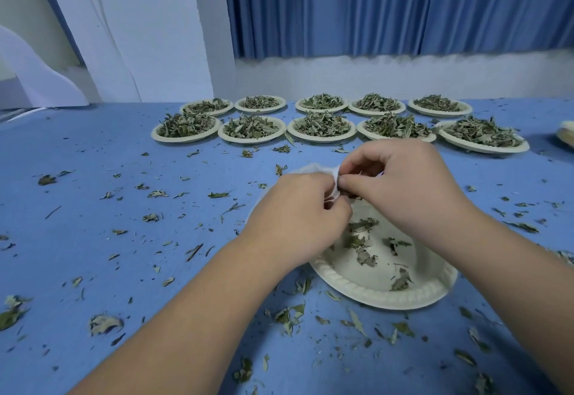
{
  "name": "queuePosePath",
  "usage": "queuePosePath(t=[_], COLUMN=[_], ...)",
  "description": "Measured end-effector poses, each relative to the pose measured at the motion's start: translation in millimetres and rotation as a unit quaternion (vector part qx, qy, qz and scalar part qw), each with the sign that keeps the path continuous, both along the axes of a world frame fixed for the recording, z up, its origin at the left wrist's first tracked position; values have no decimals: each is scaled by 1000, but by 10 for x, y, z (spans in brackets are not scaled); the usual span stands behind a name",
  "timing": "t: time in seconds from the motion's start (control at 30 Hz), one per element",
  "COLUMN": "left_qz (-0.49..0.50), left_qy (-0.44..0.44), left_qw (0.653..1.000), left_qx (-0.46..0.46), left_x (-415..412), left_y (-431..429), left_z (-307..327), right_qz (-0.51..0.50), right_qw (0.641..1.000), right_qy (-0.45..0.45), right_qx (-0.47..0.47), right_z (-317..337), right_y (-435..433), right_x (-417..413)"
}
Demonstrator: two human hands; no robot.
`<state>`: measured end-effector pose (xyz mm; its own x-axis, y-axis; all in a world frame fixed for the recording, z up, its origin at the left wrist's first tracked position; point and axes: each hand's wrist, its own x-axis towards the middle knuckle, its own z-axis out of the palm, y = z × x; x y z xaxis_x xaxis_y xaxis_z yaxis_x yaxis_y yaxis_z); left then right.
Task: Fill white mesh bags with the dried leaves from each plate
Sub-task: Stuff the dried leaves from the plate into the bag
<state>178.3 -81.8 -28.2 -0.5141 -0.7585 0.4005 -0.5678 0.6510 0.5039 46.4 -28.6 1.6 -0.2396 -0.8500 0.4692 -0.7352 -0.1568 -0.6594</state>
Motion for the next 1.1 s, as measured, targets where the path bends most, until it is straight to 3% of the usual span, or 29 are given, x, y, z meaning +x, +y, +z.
queuePosePath(t=[0.13,0.33,0.47,0.7,0.83,1.1], left_qz=[-4,1,16,22,18,-11], left_qy=[17,62,98,125,109,85], left_qw=[1000,998,993,987,991,996], left_qx=[-3,20,58,96,70,20], left_x=[2,25,31,41,38,24], left_y=[-5,-35,-60,-57,-51,-20], left_z=[-3,1,7,31,14,3], right_qz=[-4,70,17,6,6,-21], right_qw=[1000,996,997,991,990,996], right_qy=[-4,-56,-67,-80,-136,-85], right_qx=[-11,5,-22,108,48,-14], right_z=[-29,39,59,-18,-41,-87], right_y=[-32,43,78,85,67,-2], right_x=[18,-74,-198,-148,-89,-16])
